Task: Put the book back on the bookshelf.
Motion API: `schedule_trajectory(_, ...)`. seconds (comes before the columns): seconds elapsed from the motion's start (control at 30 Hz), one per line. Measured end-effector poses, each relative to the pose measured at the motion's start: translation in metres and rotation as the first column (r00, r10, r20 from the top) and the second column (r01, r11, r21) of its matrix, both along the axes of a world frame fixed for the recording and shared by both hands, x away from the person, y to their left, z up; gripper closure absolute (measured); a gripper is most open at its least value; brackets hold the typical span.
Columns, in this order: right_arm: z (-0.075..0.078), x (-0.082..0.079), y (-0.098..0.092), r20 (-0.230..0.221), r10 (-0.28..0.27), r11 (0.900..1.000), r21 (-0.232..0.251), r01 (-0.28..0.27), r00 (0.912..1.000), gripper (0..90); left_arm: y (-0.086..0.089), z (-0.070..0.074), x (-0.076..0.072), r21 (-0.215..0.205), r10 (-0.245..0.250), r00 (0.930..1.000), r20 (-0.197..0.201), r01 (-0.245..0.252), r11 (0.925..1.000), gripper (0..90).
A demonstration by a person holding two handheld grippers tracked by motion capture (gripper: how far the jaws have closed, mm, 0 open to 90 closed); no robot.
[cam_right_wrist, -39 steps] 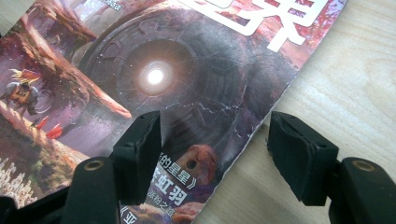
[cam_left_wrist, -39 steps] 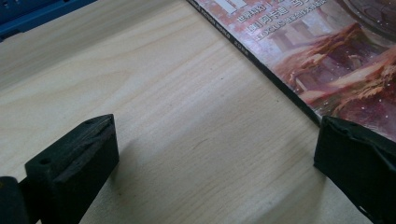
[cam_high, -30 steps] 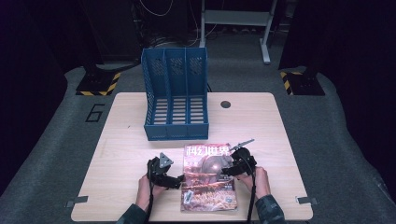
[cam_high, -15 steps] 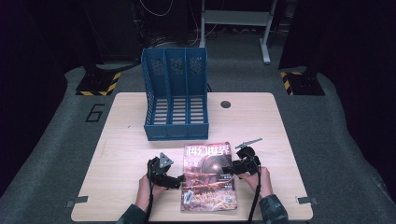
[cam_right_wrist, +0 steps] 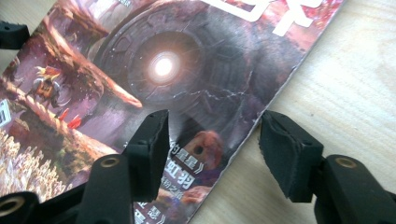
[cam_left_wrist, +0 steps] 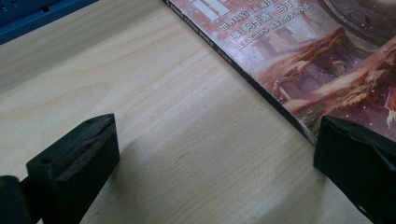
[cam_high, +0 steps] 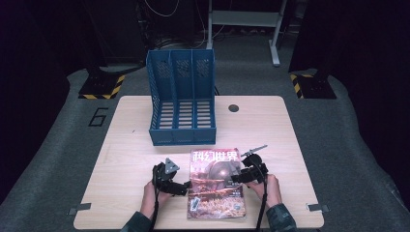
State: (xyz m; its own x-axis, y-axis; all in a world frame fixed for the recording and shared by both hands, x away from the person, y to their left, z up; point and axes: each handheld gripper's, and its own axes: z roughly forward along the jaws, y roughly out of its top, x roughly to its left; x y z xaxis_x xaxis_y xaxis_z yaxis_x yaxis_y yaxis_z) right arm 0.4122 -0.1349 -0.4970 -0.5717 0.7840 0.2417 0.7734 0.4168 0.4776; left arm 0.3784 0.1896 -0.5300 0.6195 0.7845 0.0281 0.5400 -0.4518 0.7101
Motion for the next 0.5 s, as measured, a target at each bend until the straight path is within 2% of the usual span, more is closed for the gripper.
schedule_trajectory(0.07,0.0,0.0,0.0,-0.002,-0.001,1.0,0.004,0.001,1.0,40.9,0.0,0.0,0.0,0.0,0.0,1.0,0.0,0.0,1.0,0.1)
schedule_trajectory(0.1,0.0,0.001,-0.002,-0.017,-0.014,0.999,0.03,0.015,0.9998,41.2,0.0,0.0,0.0,0.0,0.0,1.0,0.0,0.0,1.0,0.1)
schedule_trajectory(0.17,-0.002,0.002,-0.007,-0.015,-0.019,0.997,0.072,0.02,0.9997,41.7,0.0,0.0,0.0,0.0,0.0,1.0,0.0,0.0,1.0,0.1)
schedule_trajectory(0.2,-0.002,0.002,-0.007,-0.015,-0.019,0.997,0.072,0.02,0.9997,41.7,0.0,0.0,0.0,0.0,0.0,1.0,0.0,0.0,1.0,0.1)
schedule_trajectory(0.23,-0.002,0.001,-0.009,-0.024,-0.019,0.995,0.1,0.022,0.9995,42.4,0.0,0.0,0.0,0.0,0.0,1.0,0.0,0.0,1.0,0.1)
schedule_trajectory(0.27,-0.001,0.0,-0.015,-0.017,-0.024,0.985,0.17,0.027,0.9996,44.2,0.0,0.0,0.0,0.0,-0.001,1.0,0.0,0.001,1.0,0.1)
schedule_trajectory(0.3,-0.001,0.0,-0.015,-0.017,-0.024,0.985,0.17,0.027,0.9996,44.2,0.0,0.0,0.0,0.0,-0.001,1.0,0.0,0.001,1.0,0.1)
schedule_trajectory(0.33,0.001,0.0,-0.018,-0.022,-0.027,0.974,0.225,0.031,0.9994,44.6,0.0,0.0,0.0,0.0,-0.001,1.0,0.0,0.001,1.0,0.1)
schedule_trajectory(0.37,0.001,0.0,-0.018,-0.022,-0.027,0.974,0.225,0.031,0.9994,44.6,0.0,0.0,0.0,0.0,-0.001,1.0,0.0,0.001,1.0,0.2)
schedule_trajectory(0.4,0.002,0.0,-0.02,-0.016,-0.029,0.966,0.258,0.032,0.9995,45.0,0.0,0.0,0.0,-0.001,-0.002,1.0,0.0,0.002,1.0,0.2)
schedule_trajectory(0.5,0.003,0.0,-0.021,-0.002,-0.031,0.959,0.283,0.031,0.9995,45.8,0.0,0.0,0.0,0.0,-0.001,1.0,-0.002,0.001,1.0,0.2)
